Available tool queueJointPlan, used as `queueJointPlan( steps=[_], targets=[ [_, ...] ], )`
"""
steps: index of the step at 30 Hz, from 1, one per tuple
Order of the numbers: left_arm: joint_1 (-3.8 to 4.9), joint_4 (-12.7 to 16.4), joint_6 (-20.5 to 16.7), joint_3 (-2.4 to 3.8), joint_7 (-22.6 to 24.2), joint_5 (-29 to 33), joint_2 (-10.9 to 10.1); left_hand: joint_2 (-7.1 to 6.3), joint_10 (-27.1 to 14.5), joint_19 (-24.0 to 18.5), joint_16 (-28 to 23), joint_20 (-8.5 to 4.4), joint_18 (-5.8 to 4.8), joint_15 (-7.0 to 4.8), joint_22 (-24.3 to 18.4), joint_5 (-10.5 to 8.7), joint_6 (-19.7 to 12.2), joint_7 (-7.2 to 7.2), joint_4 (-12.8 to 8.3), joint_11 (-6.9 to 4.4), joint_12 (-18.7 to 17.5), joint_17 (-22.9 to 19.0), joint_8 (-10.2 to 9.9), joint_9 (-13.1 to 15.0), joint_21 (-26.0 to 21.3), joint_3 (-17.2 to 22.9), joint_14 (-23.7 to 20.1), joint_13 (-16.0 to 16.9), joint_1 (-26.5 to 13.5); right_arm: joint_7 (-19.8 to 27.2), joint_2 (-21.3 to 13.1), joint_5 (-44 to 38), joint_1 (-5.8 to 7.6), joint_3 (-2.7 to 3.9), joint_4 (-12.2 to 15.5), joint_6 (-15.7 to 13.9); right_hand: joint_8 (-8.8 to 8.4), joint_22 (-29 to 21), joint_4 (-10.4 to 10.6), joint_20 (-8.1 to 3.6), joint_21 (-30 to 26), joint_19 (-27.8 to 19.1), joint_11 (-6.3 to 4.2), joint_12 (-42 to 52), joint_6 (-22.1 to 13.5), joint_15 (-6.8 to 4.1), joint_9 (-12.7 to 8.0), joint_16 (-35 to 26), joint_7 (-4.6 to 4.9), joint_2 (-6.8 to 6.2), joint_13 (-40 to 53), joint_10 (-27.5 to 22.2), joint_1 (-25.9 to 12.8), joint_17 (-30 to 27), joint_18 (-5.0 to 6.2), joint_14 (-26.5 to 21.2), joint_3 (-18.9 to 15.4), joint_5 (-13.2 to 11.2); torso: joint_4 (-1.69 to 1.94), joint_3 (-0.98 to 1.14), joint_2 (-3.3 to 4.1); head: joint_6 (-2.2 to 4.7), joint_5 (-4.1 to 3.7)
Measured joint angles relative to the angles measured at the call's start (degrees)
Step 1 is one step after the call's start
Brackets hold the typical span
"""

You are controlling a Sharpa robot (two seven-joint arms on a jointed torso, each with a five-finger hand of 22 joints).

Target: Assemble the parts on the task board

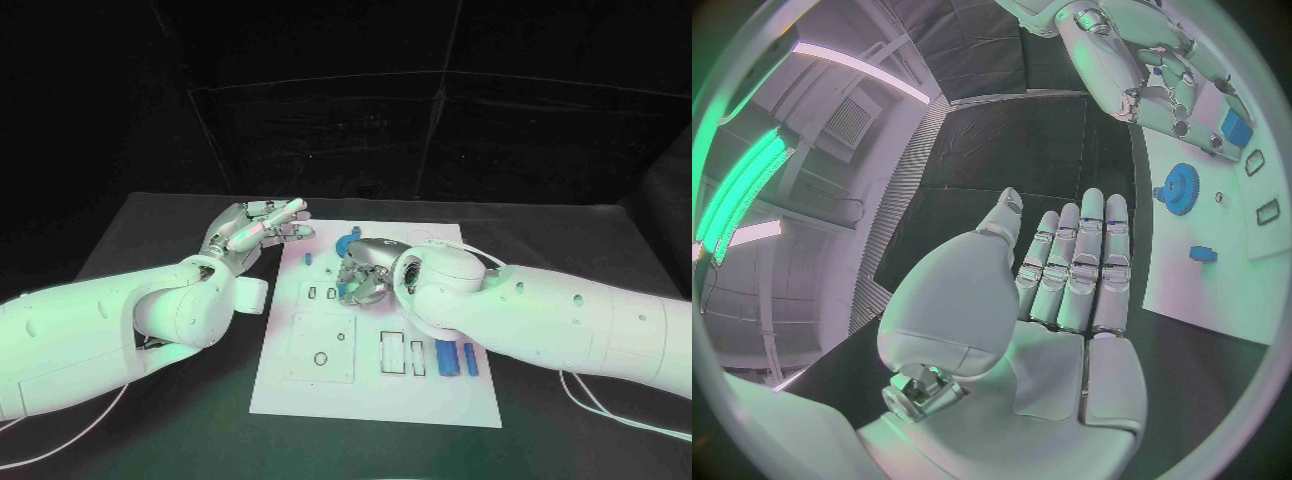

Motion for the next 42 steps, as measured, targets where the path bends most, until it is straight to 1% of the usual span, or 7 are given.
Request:
queueJointPlan(
  steps=[5,20,31,35,38,40,42],
  targets=[
    [0.0,0.0,0.0,0.0,-0.02,0.01,0.0,0.0,0.0,0.0,0.0,0.0,0.0,0.0,-0.01,0.0,0.03,0.03,0.0,0.0,0.0,0.0,0.0,0.0,-0.22,0.0,0.0,0.0,0.0,-0.12,0.0,-0.1,-0.04,-0.03,0.05,-0.23,-0.56,-0.29,0.46,0.13,-0.24,-0.13,0.4,-0.67,-1.06,0.32,-0.16,0.0,0.17,-0.78,-0.66,-0.4,-0.78,0.0,0.0,-0.08,-1.4,-0.49,-0.01,0.0,0.0,-0.09,0.0],
    [0.0,-0.01,0.08,0.0,-0.12,0.01,0.0,0.0,0.0,0.0,0.0,0.0,0.0,0.0,-0.05,0.0,0.21,0.21,0.0,0.0,0.0,-0.01,0.0,0.0,-0.22,0.0,0.0,0.0,0.0,-0.43,0.0,-0.24,-0.16,-0.12,0.2,-1.15,-0.83,-0.89,1.16,0.33,-0.68,-0.33,0.62,-1.47,-2.2,0.4,-0.33,-0.29,0.35,-1.25,-1.52,-1.02,-1.25,0.0,0.0,0.01,-3.37,-0.55,-0.01,0.0,0.02,-0.27,0.06],
    [0.0,-0.12,0.14,0.0,-0.16,0.02,0.0,0.0,0.0,0.0,0.0,0.0,0.0,0.0,-0.04,0.0,0.2,0.21,-0.16,0.0,-0.22,-0.02,0.0,0.0,-0.22,-0.16,0.0,0.0,0.0,-0.51,-1.0,-0.68,-0.35,-0.23,1.43,-3.73,-1.11,-1.72,2.42,0.62,-1.3,-0.62,0.71,-2.0,-3.81,0.61,-0.34,-0.77,0.52,-1.74,-2.09,-1.53,-1.74,-0.01,0.0,-0.2,-7.86,-0.27,-0.01,0.02,0.0,-0.3,0.1],
    [0.0,-0.35,0.23,0.0,-0.22,0.01,-0.02,0.0,0.89,0.61,0.0,-0.15,0.0,-0.4,-0.11,0.0,0.78,-0.18,-0.4,-0.05,-0.22,0.23,0.0,0.05,-0.22,0.07,0.91,0.01,0.0,0.46,-2.1,-0.78,-0.4,-0.23,2.39,-6.48,-1.49,-2.01,3.85,0.62,-1.52,-0.62,0.71,-2.0,-4.96,0.81,-0.28,-1.12,0.78,-2.0,-1.98,-1.53,-1.94,-0.01,0.0,0.01,-12.61,0.48,-0.01,0.04,-0.01,-0.3,0.18],
    [0.0,-0.65,0.33,0.0,-0.47,-0.33,-0.07,0.68,4.0,2.92,0.3,-1.03,0.0,-1.37,0.04,0.0,2.5,-1.04,-0.4,-0.99,-0.03,1.12,0.0,0.15,0.52,0.07,3.99,0.26,-0.68,2.07,-3.27,-0.74,-0.4,-0.22,3.15,-8.89,-1.48,-2.01,6.99,0.82,-1.52,-0.82,0.94,-1.08,-5.86,1.22,-0.28,-1.12,1.12,-1.73,-1.21,-1.3,0.01,-0.01,0.0,0.01,-21.41,-3.32,-0.01,0.05,-0.04,-0.3,0.23],
    [0.0,-0.94,0.42,0.0,-0.8,-0.89,-0.08,0.77,5.15,4.21,0.77,-1.67,0.0,-1.89,0.3,0.0,3.04,-1.31,-0.4,-1.45,0.0,1.79,0.0,0.15,1.19,0.07,5.69,0.24,-0.78,3.92,-4.25,-0.44,-0.4,-0.21,3.69,-10.69,-1.49,-2.01,8.75,1.01,-1.52,-0.62,0.93,-0.65,-5.96,1.22,-0.28,-1.12,1.21,-1.07,-0.87,-1.3,1.7,0.0,0.0,0.01,-24.42,-4.58,-0.03,0.06,-0.07,-0.24,0.23],
    [0.0,-1.22,0.51,0.0,-1.17,-1.57,-0.08,0.77,5.98,6.17,1.8,-2.42,0.0,-2.61,0.67,0.0,3.41,-1.54,-0.43,-1.87,-0.5,2.96,0.0,0.12,2.18,0.04,8.31,0.13,-0.77,5.84,-5.12,0.04,-0.4,-0.2,4.1,-12.11,-1.32,-1.96,9.62,1.02,-1.52,-0.61,0.94,-0.65,-5.96,1.22,-0.29,-1.12,1.21,-0.41,-0.64,-1.31,2.62,-0.01,0.0,0.01,-25.42,-4.74,-0.06,0.07,-0.09,-0.08,0.24]
  ],
)
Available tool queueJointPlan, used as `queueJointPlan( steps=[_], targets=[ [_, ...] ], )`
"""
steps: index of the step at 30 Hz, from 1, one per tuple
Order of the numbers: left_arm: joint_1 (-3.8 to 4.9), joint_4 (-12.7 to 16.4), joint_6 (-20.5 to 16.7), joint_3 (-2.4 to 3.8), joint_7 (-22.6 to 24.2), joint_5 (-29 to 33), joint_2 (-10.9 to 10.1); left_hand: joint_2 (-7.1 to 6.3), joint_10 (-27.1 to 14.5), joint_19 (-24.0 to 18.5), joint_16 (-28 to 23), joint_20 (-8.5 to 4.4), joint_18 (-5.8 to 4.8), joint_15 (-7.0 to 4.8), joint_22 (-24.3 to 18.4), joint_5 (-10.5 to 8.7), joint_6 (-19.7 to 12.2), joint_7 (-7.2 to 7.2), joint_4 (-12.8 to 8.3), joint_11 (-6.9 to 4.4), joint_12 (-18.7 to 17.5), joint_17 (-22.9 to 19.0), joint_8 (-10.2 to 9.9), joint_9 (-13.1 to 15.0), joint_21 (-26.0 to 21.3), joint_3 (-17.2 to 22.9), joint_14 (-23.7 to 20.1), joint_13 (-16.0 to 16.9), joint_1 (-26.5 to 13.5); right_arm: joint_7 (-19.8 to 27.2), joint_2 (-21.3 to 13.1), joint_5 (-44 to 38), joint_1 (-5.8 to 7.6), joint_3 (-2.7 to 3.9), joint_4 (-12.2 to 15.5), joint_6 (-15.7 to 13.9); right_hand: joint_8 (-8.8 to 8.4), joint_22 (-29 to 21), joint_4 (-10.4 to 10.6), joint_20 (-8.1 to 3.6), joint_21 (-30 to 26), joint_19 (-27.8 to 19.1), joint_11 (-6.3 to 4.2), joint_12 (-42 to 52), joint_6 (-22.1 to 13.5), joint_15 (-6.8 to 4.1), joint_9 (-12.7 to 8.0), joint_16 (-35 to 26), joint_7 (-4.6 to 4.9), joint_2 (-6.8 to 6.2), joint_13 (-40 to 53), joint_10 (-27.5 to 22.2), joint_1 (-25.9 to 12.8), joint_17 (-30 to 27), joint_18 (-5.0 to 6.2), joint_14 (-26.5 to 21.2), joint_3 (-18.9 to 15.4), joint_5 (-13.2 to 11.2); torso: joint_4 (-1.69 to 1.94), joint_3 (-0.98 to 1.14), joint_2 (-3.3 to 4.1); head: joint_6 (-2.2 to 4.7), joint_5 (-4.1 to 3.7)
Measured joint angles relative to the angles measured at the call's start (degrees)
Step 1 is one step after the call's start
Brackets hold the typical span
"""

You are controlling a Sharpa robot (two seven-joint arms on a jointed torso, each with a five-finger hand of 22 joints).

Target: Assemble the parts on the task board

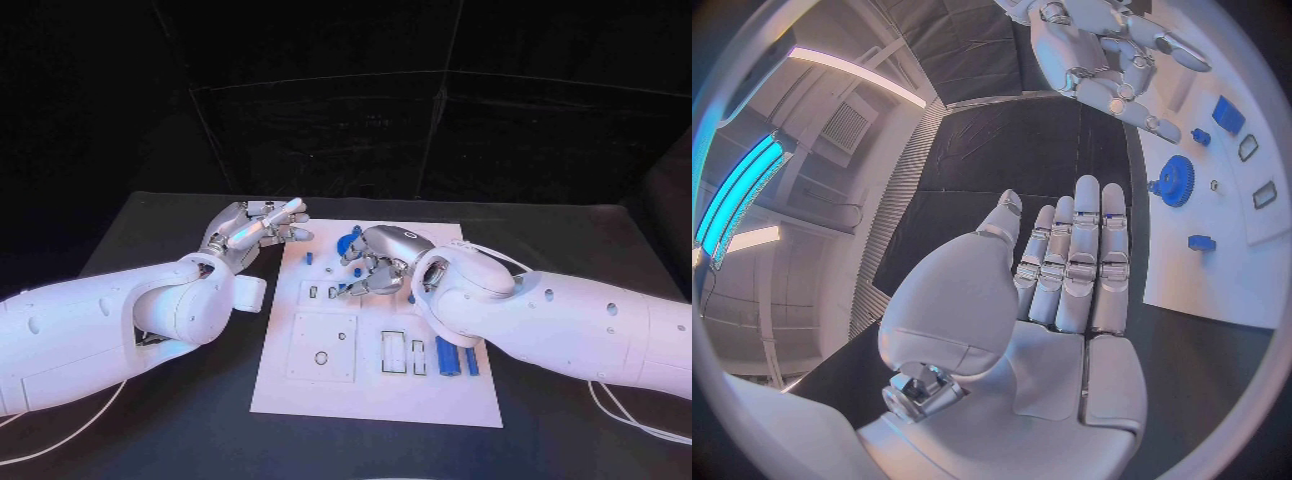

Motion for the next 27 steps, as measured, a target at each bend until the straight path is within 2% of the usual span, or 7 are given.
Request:
queueJointPlan(
  steps=[7,11,15,16,19,23,27],
  targets=[
    [0.25,-1.37,1.62,0.0,-4.37,-5.91,-0.3,-0.32,7.46,11.25,12.34,-4.77,-0.01,-4.59,3.66,0.12,3.29,-2.89,-0.59,-3.36,0.6,9.96,0.0,0.36,7.95,-0.13,12.78,1.09,-0.32,10.62,-5.37,6.5,0.63,0.01,2.82,-2.81,0.89,-1.97,-1.11,0.05,-1.02,-1.0,-0.04,-0.1,0.43,0.0,0.07,-0.76,-0.42,3.83,-0.37,-0.04,4.36,0.0,0.0,0.0,0.16,2.79,0.03,0.02,-0.11,0.5,-0.16],
    [1.51,-2.33,4.03,-0.02,-10.69,-11.64,-0.44,-0.96,12.52,15.78,40.26,-7.01,-0.02,-6.61,6.79,0.66,5.74,-4.94,-0.46,-5.54,3.22,36.51,0.9,1.41,13.52,-0.11,13.16,3.71,-1.25,15.92,-9.16,14.14,2.24,0.02,3.95,-2.71,0.89,-3.91,-1.37,-0.06,-2.02,-2.11,-0.1,-1.18,0.43,0.0,0.06,-1.78,-0.42,4.7,-1.5,-0.76,5.22,0.0,0.0,0.0,0.1,4.01,0.05,0.13,-0.49,0.39,-0.08],
    [3.89,-3.1,8.57,0.0,-20.58,-20.24,-0.35,-0.18,14.87,18.21,62.28,-8.19,-0.01,-7.51,10.99,0.62,6.53,-5.77,1.8,-6.57,9.44,59.69,2.5,3.39,20.05,-0.54,13.13,9.37,-4.23,19.51,-12.79,22.44,4.78,0.16,3.69,-2.23,0.89,-6.24,-1.92,-0.12,-3.31,-3.25,-0.09,-2.41,0.43,0.0,0.02,-2.91,-0.42,5.13,-2.81,-1.58,5.66,-0.78,0.0,0.0,-0.14,5.06,0.01,0.37,-1.12,0.1,0.18],
    [4.41,-3.25,9.77,0.01,-22.99,-22.41,-0.22,-0.13,14.32,19.42,66.56,-8.62,-0.01,-7.87,15.72,0.14,6.32,-5.98,2.4,-7.12,12.94,61.96,3.61,4.42,24.64,-0.81,13.17,12.54,-4.82,20.1,-13.44,24.15,5.26,0.19,3.36,-2.1,0.89,-6.83,-2.0,-0.14,-3.61,-3.58,0.05,-2.73,0.43,0.0,0.0,-3.23,-0.42,5.13,-3.16,-1.79,5.66,-1.27,0.0,0.0,-0.22,5.18,-0.04,0.44,-1.27,0.01,0.21],
    [6.03,-3.81,13.82,0.03,-30.83,-29.64,0.8,-0.03,10.88,23.13,73.6,-9.18,-2.4,-8.27,35.81,-0.01,5.5,-6.45,4.36,-7.96,24.47,63.58,7.6,7.82,41.06,-2.05,13.16,22.81,-6.61,21.61,-15.23,29.33,6.4,0.25,1.85,-1.6,0.89,-7.76,-2.16,-0.12,-4.02,-3.66,-0.12,-3.22,0.43,0.0,-0.03,-3.61,-0.42,5.36,-3.83,-1.98,5.89,-2.09,-0.01,0.0,-0.38,5.55,-0.21,0.66,-1.81,-0.27,0.38],
    [7.89,-4.98,18.44,0.03,-39.59,-38.03,3.07,0.46,6.21,24.53,75.33,-9.43,-2.61,-8.27,46.67,-0.01,2.15,-6.78,5.91,-7.88,38.3,63.64,13.03,12.64,49.49,-3.01,13.17,35.97,-7.4,22.9,-16.3,34.26,7.45,0.23,-0.83,-0.98,0.89,-10.88,-2.64,-0.2,-6.06,-5.57,-0.1,-5.65,0.43,0.0,-0.03,-5.65,-0.42,5.6,-6.4,-3.86,6.13,-4.79,0.93,0.0,-0.86,6.32,-0.37,0.92,-2.4,-0.59,0.41],
    [9.15,-6.42,22.74,0.04,-47.22,-45.5,6.06,1.0,4.95,25.03,75.37,-9.31,-3.52,-8.27,49.59,-0.01,0.27,-6.84,7.2,-7.86,41.69,63.64,15.51,14.92,51.54,-3.94,13.18,39.23,-7.94,23.84,-16.4,37.8,7.92,0.22,-3.1,-0.55,0.89,-16.04,-3.12,-0.17,-9.3,-8.06,-0.16,-11.73,0.01,0.0,-0.03,-9.08,-0.41,6.11,-13.25,-7.6,6.63,-9.5,1.84,0.0,-1.34,6.34,-0.51,1.15,-2.9,-0.95,0.49]
  ],
)
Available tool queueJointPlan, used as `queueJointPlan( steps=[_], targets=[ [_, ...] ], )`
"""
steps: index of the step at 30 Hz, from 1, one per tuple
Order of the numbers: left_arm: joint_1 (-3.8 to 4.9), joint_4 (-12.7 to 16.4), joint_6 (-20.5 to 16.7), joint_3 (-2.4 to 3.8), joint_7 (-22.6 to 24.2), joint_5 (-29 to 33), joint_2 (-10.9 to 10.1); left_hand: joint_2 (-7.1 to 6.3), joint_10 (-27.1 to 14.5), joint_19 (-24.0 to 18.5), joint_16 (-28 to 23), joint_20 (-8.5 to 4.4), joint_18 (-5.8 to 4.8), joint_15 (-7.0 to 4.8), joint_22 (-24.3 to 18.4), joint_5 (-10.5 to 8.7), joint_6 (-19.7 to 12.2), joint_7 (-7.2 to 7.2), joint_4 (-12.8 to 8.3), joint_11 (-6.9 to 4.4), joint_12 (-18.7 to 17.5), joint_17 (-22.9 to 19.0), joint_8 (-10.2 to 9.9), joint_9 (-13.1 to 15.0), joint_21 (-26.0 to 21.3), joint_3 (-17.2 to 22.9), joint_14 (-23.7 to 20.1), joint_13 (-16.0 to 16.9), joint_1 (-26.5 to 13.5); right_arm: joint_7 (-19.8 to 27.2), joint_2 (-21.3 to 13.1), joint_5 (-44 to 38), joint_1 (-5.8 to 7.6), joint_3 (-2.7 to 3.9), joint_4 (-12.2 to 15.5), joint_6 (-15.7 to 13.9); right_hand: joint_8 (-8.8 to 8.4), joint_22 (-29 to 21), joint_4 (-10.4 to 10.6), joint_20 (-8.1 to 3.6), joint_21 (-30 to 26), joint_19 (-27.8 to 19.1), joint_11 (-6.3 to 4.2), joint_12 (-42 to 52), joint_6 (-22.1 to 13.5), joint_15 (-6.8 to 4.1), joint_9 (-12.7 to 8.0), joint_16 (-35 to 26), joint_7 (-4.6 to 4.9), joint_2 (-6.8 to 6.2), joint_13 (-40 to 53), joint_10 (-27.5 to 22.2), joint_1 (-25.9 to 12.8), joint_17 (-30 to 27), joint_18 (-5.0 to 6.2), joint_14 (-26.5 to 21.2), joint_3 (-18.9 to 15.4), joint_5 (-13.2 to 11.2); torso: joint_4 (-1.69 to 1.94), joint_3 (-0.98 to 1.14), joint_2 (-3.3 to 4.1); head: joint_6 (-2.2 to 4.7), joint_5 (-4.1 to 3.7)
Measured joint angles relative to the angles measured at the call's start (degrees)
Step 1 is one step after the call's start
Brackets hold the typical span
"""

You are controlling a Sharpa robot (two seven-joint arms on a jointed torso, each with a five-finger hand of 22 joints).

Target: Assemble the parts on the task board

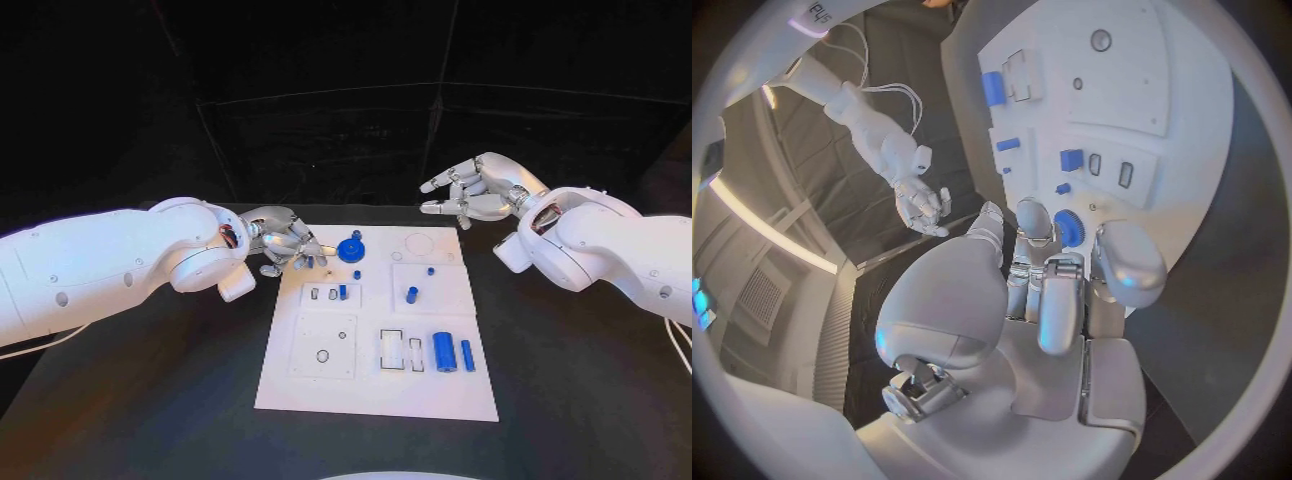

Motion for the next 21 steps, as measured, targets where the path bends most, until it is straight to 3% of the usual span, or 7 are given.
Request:
queueJointPlan(
  steps=[3,7,10,11,16,17,21],
  targets=[
    [0.49,-1.22,2.42,-0.01,-4.0,-3.95,2.53,0.05,-0.09,0.16,0.34,-0.12,0.0,0.0,0.55,0.0,-0.72,-0.12,1.1,-0.09,1.95,0.0,1.51,1.39,0.37,-1.1,0.0,1.9,-0.79,0.52,0.2,1.75,0.19,0.0,-1.26,0.16,0.0,-3.98,-0.47,-0.04,-3.62,-2.04,-0.08,-8.23,-0.5,-0.14,0.0,-7.03,0.11,0.56,-8.78,-3.92,0.56,-8.8,-0.01,-1.85,-0.47,0.35,-0.04,0.14,-0.29,-0.15,0.01],
    [0.75,-3.12,4.98,-0.07,-8.66,-8.57,6.27,0.11,2.33,1.32,1.62,-0.51,0.01,-0.5,4.36,0.0,-1.25,-0.65,3.12,-0.41,8.79,0.0,4.57,3.76,2.88,-3.12,-0.1,8.81,-1.9,1.25,0.84,4.18,0.34,-0.02,-2.89,0.28,0.0,-7.38,-1.0,0.49,-9.35,-4.62,0.55,-16.98,-0.61,0.3,0.0,-26.49,0.22,1.64,-15.91,-6.78,2.19,-29.38,-0.02,-9.03,-0.24,0.35,-0.05,0.3,-0.52,-0.3,0.11],
    [0.86,-4.44,5.9,-0.08,-10.95,-10.85,8.04,0.11,4.88,1.34,1.62,-0.53,0.01,-1.04,5.27,0.0,-1.96,-1.37,4.6,-0.95,15.08,-0.01,7.99,6.58,3.35,-4.61,-0.03,15.23,-1.9,1.87,1.36,6.01,0.42,-0.02,-4.02,0.46,0.66,-10.33,-1.67,1.34,-14.59,-7.2,1.21,-24.99,0.27,1.31,0.03,-35.71,1.08,2.26,-22.61,-8.21,3.99,-34.12,-0.02,-12.71,0.44,0.04,-0.06,0.38,-0.61,-0.36,0.16],
    [0.91,-5.04,6.22,-0.08,-11.8,-11.65,8.77,0.19,5.73,1.55,1.62,-0.74,-0.55,-1.22,5.71,0.0,-2.19,-1.58,5.2,-1.28,17.21,-0.01,9.46,7.91,3.75,-5.2,-0.2,17.41,-1.98,2.19,1.62,6.92,0.45,-0.02,-4.57,0.6,0.66,-11.31,-1.9,1.7,-16.34,-8.06,1.53,-27.87,0.6,1.68,0.03,-38.78,1.41,2.18,-25.15,-8.5,4.77,-35.39,-0.02,-13.92,0.67,-0.25,-0.07,0.39,-0.62,-0.36,0.19],
    [1.04,-6.59,7.19,-0.09,-14.3,-13.71,11.01,0.42,6.27,1.55,1.62,-0.74,-0.89,-1.34,6.64,0.0,-2.92,-1.93,5.93,-1.55,19.45,-0.01,11.65,10.08,4.2,-5.94,-0.08,19.91,-2.18,3.4,2.39,10.34,0.5,-0.02,-6.43,1.34,0.27,-16.29,-2.01,4.29,-25.62,-14.72,3.57,-37.85,1.73,5.04,-0.18,-54.2,2.55,2.37,-34.82,-7.22,6.23,-43.26,-0.03,-22.48,2.3,-0.5,-0.09,0.36,-0.6,-0.3,0.21],
    [1.05,-6.8,7.4,-0.09,-14.71,-14.02,11.39,0.42,6.27,1.69,1.62,-0.88,-0.89,-1.42,6.95,0.0,-3.32,-2.0,6.15,-1.55,19.77,-0.01,12.06,10.53,4.43,-6.16,0.0,20.17,-2.18,3.67,2.52,11.0,0.52,-0.02,-6.76,1.51,-0.13,-17.54,-2.07,4.88,-27.71,-15.3,4.16,-39.68,1.92,5.45,-0.2,-56.89,2.74,2.17,-37.01,-6.58,6.43,-45.14,-0.03,-22.6,2.69,-0.52,-0.1,0.36,-0.58,-0.29,0.21],
    [1.13,-7.81,8.41,-0.11,-16.26,-15.02,13.03,0.66,6.27,1.78,1.62,-0.97,-0.88,-1.42,7.89,0.0,-3.38,-1.97,6.45,-1.55,20.12,-0.01,12.69,11.35,4.87,-6.45,0.01,20.61,-2.42,4.75,3.11,13.54,0.54,-0.02,-7.92,2.24,-1.39,-22.82,-2.22,7.35,-36.12,-14.55,4.06,-45.11,2.58,6.32,-0.24,-65.14,3.39,1.64,-44.83,-2.58,6.39,-51.9,-0.03,-18.91,4.69,-0.67,-0.1,0.32,-0.48,-0.34,0.21]
  ],
)
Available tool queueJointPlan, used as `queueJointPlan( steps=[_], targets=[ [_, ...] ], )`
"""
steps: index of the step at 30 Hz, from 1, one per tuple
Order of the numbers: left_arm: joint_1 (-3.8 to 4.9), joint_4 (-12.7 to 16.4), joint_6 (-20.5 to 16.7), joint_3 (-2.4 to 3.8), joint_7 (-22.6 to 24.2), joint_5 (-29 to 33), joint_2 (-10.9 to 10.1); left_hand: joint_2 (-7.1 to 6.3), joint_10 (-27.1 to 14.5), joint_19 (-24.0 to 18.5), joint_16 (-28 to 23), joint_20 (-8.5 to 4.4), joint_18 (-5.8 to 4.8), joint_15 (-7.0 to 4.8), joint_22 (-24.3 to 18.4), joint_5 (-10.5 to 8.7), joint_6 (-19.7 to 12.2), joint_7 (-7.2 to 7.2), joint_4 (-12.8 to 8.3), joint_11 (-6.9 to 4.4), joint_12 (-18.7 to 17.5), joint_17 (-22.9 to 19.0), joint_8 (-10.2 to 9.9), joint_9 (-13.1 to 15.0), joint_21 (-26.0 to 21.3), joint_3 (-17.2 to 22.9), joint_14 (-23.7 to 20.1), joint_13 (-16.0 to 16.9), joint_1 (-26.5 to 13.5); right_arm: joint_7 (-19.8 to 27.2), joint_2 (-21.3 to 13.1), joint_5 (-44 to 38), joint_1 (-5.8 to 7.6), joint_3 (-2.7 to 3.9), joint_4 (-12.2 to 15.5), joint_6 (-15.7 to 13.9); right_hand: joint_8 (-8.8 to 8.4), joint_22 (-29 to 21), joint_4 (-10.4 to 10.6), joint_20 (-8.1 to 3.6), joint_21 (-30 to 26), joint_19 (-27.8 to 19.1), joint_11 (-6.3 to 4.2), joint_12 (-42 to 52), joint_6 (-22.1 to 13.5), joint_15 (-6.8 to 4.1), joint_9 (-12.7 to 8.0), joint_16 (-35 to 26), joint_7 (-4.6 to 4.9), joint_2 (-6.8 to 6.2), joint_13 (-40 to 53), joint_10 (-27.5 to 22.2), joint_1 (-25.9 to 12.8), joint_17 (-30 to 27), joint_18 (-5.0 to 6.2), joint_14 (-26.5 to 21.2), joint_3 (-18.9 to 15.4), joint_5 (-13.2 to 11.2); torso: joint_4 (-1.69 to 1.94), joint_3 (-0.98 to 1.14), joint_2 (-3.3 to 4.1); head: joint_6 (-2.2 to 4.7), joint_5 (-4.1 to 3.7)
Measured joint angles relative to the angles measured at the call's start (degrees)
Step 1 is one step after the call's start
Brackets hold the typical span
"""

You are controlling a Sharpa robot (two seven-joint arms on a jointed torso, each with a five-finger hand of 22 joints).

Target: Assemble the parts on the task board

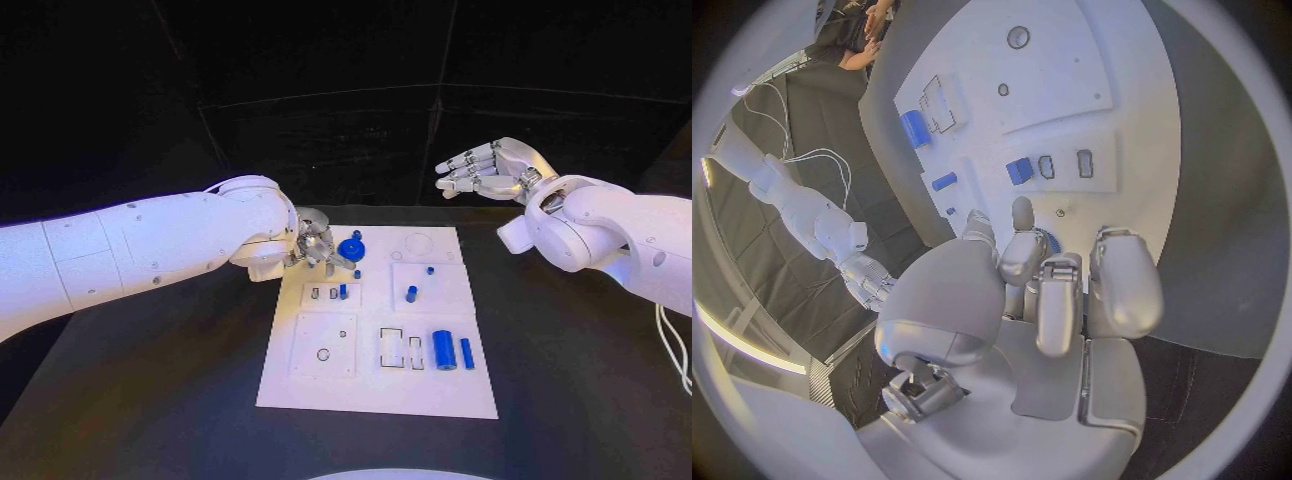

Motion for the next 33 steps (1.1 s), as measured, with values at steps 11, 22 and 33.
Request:
queueJointPlan(
  steps=[11,22,33],
  targets=[
    [0.12,-2.34,2.46,-0.68,-2.67,-1.13,3.31,0.04,0.0,0.0,0.0,0.0,0.0,0.0,0.58,0.0,-0.82,0.0,0.31,0.0,0.0,0.0,0.72,0.99,0.27,-1.27,0.0,0.03,-0.62,1.86,0.72,3.15,0.03,-0.01,-0.84,0.82,-0.81,-3.39,-0.69,-0.01,-5.06,2.79,0.37,-2.65,0.31,0.12,0.01,-4.54,-0.32,-1.25,-1.19,0.78,-1.25,-4.04,0.0,2.24,1.77,0.3,-0.03,-0.12,0.08,-0.52,0.09],
    [0.02,-4.42,4.31,-1.9,-4.09,-1.4,4.97,0.03,-0.01,0.0,0.0,0.0,0.0,0.0,0.58,0.0,-1.23,0.01,0.18,0.01,0.0,-0.01,0.92,1.4,0.27,-1.94,0.0,-0.36,-1.09,2.48,0.86,4.18,0.03,0.0,-1.07,0.88,-1.14,-4.15,-1.06,0.28,-6.4,3.07,0.6,-3.13,0.09,0.33,0.01,-5.51,-0.1,-1.61,-1.18,0.55,-2.08,-4.89,-0.01,2.45,2.15,0.31,-0.04,-0.2,0.12,-0.96,0.04],
    [-0.13,-5.22,5.46,-2.04,-4.66,-1.48,5.52,-0.26,-0.44,-0.01,0.0,0.0,0.0,0.01,0.62,0.0,-1.84,0.2,0.39,0.01,-0.01,-0.01,0.92,1.75,0.27,-2.62,0.0,-0.76,-1.38,2.64,1.16,4.48,0.04,0.0,-1.37,0.88,-1.44,-4.47,-1.21,0.48,-7.08,3.27,0.8,-3.37,-0.11,0.33,0.01,-5.87,0.09,-1.99,-1.18,0.34,-2.45,-5.29,-0.01,2.44,2.29,0.31,0.01,-0.18,0.1,-1.3,0.07]
  ],
)
